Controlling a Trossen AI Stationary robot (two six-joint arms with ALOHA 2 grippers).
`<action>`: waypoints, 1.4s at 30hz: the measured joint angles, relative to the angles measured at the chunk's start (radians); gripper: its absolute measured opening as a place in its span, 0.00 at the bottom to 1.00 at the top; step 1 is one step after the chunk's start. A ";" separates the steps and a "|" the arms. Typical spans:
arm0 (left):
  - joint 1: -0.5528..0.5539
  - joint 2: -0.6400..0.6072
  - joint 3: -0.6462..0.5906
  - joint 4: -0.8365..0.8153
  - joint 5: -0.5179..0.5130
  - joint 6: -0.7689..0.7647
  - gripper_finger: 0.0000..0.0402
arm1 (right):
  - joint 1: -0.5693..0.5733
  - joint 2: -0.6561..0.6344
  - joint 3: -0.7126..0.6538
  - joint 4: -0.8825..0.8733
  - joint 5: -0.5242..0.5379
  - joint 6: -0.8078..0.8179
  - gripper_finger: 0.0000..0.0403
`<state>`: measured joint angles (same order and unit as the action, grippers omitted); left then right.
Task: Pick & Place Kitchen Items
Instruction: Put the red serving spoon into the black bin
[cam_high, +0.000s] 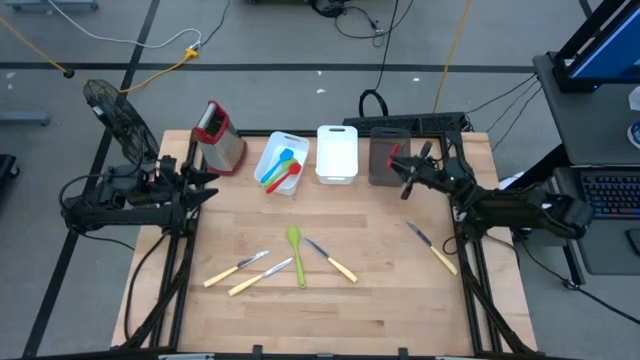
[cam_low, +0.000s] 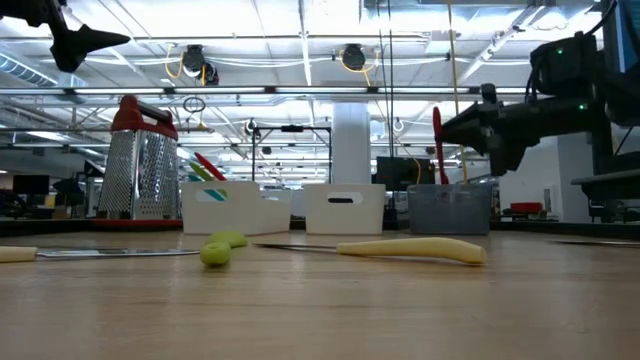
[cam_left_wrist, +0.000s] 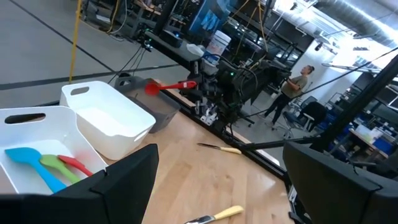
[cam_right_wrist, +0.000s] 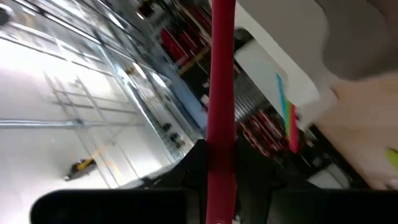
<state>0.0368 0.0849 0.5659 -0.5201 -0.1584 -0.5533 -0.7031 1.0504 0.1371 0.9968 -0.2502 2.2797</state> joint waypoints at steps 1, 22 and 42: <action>0.000 0.000 0.000 0.000 0.000 -0.003 0.87 | -0.011 0.000 -0.003 0.000 -0.019 0.002 0.11; 0.000 0.000 0.000 0.000 0.000 -0.035 0.87 | -0.106 0.084 -0.005 -0.006 -0.141 -0.040 0.31; 0.000 0.000 0.000 -0.008 0.004 -0.020 0.87 | -0.085 0.083 -0.005 0.189 -0.087 -0.069 0.48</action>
<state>0.0368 0.0853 0.5659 -0.5282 -0.1542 -0.5733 -0.7883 1.1336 0.1318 1.1853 -0.3374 2.2108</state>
